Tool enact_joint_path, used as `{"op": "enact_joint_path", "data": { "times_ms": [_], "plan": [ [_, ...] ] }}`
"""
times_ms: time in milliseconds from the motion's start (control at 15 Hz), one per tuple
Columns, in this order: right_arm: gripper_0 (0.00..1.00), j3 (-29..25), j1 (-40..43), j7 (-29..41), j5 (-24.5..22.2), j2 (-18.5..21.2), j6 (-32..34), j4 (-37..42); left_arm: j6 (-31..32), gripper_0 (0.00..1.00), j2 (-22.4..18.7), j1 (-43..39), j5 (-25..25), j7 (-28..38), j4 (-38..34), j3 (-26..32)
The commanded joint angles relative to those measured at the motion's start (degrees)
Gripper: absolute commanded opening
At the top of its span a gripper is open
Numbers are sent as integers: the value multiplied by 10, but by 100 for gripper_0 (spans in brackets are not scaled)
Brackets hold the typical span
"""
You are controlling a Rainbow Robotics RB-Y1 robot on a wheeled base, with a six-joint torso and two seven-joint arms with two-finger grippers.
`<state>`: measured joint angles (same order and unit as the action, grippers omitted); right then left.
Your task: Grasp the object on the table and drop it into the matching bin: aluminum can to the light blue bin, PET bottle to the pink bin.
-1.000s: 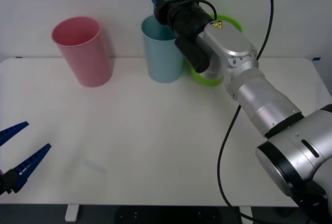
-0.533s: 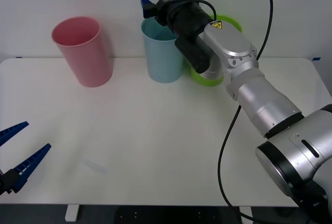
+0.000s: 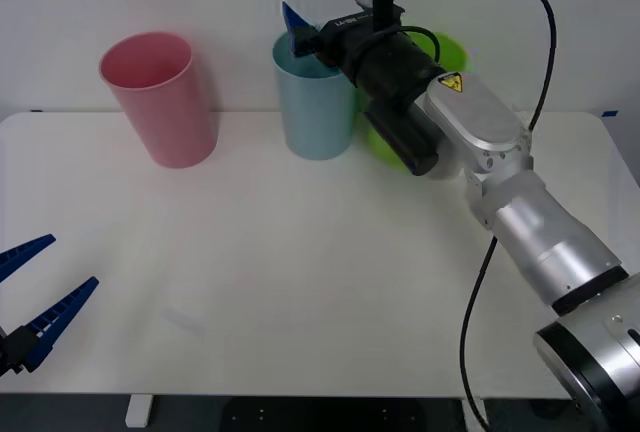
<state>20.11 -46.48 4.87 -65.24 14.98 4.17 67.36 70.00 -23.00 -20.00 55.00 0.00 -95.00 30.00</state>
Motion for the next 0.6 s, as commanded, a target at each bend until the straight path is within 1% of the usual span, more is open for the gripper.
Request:
{"op": "enact_joint_path", "data": {
  "times_ms": [67, 333, 533, 600],
  "plan": [
    [100, 8, 57, 4, 0, 37, 18, 77, 0, 100, 0, 0, 0, 0, 0, 0],
    [100, -3, 138, 1, 10, 88, 87, 148, 0, 100, 0, 0, 0, 0, 0, 0],
    [100, -5, 195, -12, 28, 129, 102, 204, 0, 100, 0, 0, 0, 0, 0, 0],
    [100, -14, 220, -18, 35, 144, 122, 222, 0, 100, 0, 0, 0, 0, 0, 0]
  ]
}}
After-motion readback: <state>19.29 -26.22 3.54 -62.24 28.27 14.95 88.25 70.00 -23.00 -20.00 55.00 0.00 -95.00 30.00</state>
